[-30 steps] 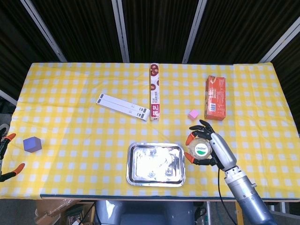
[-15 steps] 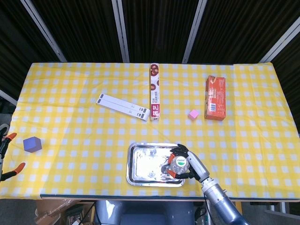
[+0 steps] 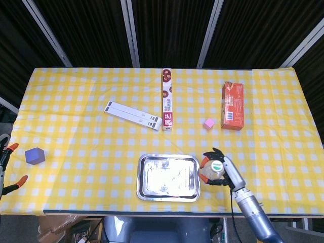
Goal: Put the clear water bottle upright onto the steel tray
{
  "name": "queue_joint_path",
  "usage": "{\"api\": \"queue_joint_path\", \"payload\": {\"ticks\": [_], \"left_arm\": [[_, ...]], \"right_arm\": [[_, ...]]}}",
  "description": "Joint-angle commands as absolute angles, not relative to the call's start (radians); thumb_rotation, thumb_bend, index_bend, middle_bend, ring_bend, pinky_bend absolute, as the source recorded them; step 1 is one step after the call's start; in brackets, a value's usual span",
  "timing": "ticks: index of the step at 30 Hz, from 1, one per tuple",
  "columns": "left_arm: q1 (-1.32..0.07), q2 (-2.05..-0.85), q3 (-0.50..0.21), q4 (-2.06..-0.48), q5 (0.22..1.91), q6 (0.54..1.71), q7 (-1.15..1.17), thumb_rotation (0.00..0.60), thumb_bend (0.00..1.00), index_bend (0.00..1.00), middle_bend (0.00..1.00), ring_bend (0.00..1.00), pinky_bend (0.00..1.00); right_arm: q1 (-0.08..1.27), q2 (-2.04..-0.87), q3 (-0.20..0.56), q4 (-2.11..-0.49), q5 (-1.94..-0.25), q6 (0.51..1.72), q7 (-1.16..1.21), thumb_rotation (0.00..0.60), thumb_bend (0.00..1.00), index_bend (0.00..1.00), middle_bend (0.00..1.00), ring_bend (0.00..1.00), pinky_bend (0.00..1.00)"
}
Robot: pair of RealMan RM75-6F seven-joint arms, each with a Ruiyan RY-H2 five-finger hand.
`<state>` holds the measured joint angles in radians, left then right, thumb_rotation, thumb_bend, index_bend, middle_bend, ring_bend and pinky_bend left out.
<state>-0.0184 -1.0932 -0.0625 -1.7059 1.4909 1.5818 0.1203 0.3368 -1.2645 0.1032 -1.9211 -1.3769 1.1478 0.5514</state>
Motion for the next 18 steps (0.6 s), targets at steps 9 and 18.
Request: {"api": "queue_joint_path", "payload": {"ticks": [9,18], "left_arm": [[-0.019,-1.102,-0.053,-1.715,1.511,1.584,0.144,0.6,0.21,0.14,0.0,0.0,0.0],[-0.021,-1.095,-0.058,-1.711,1.496,1.575,0.124,0.6,0.21,0.14,0.0,0.0,0.0]], "right_arm": [[0.265,-1.064,0.095,-1.86,-1.445,1.193,0.799,0.6,0.69,0.76,0.54,0.24,0.0],[0.35,-1.251,0.101,-1.963,-1.458,1.113,0.626,0.6,0.69,0.76,0.54,0.24,0.0]]}}
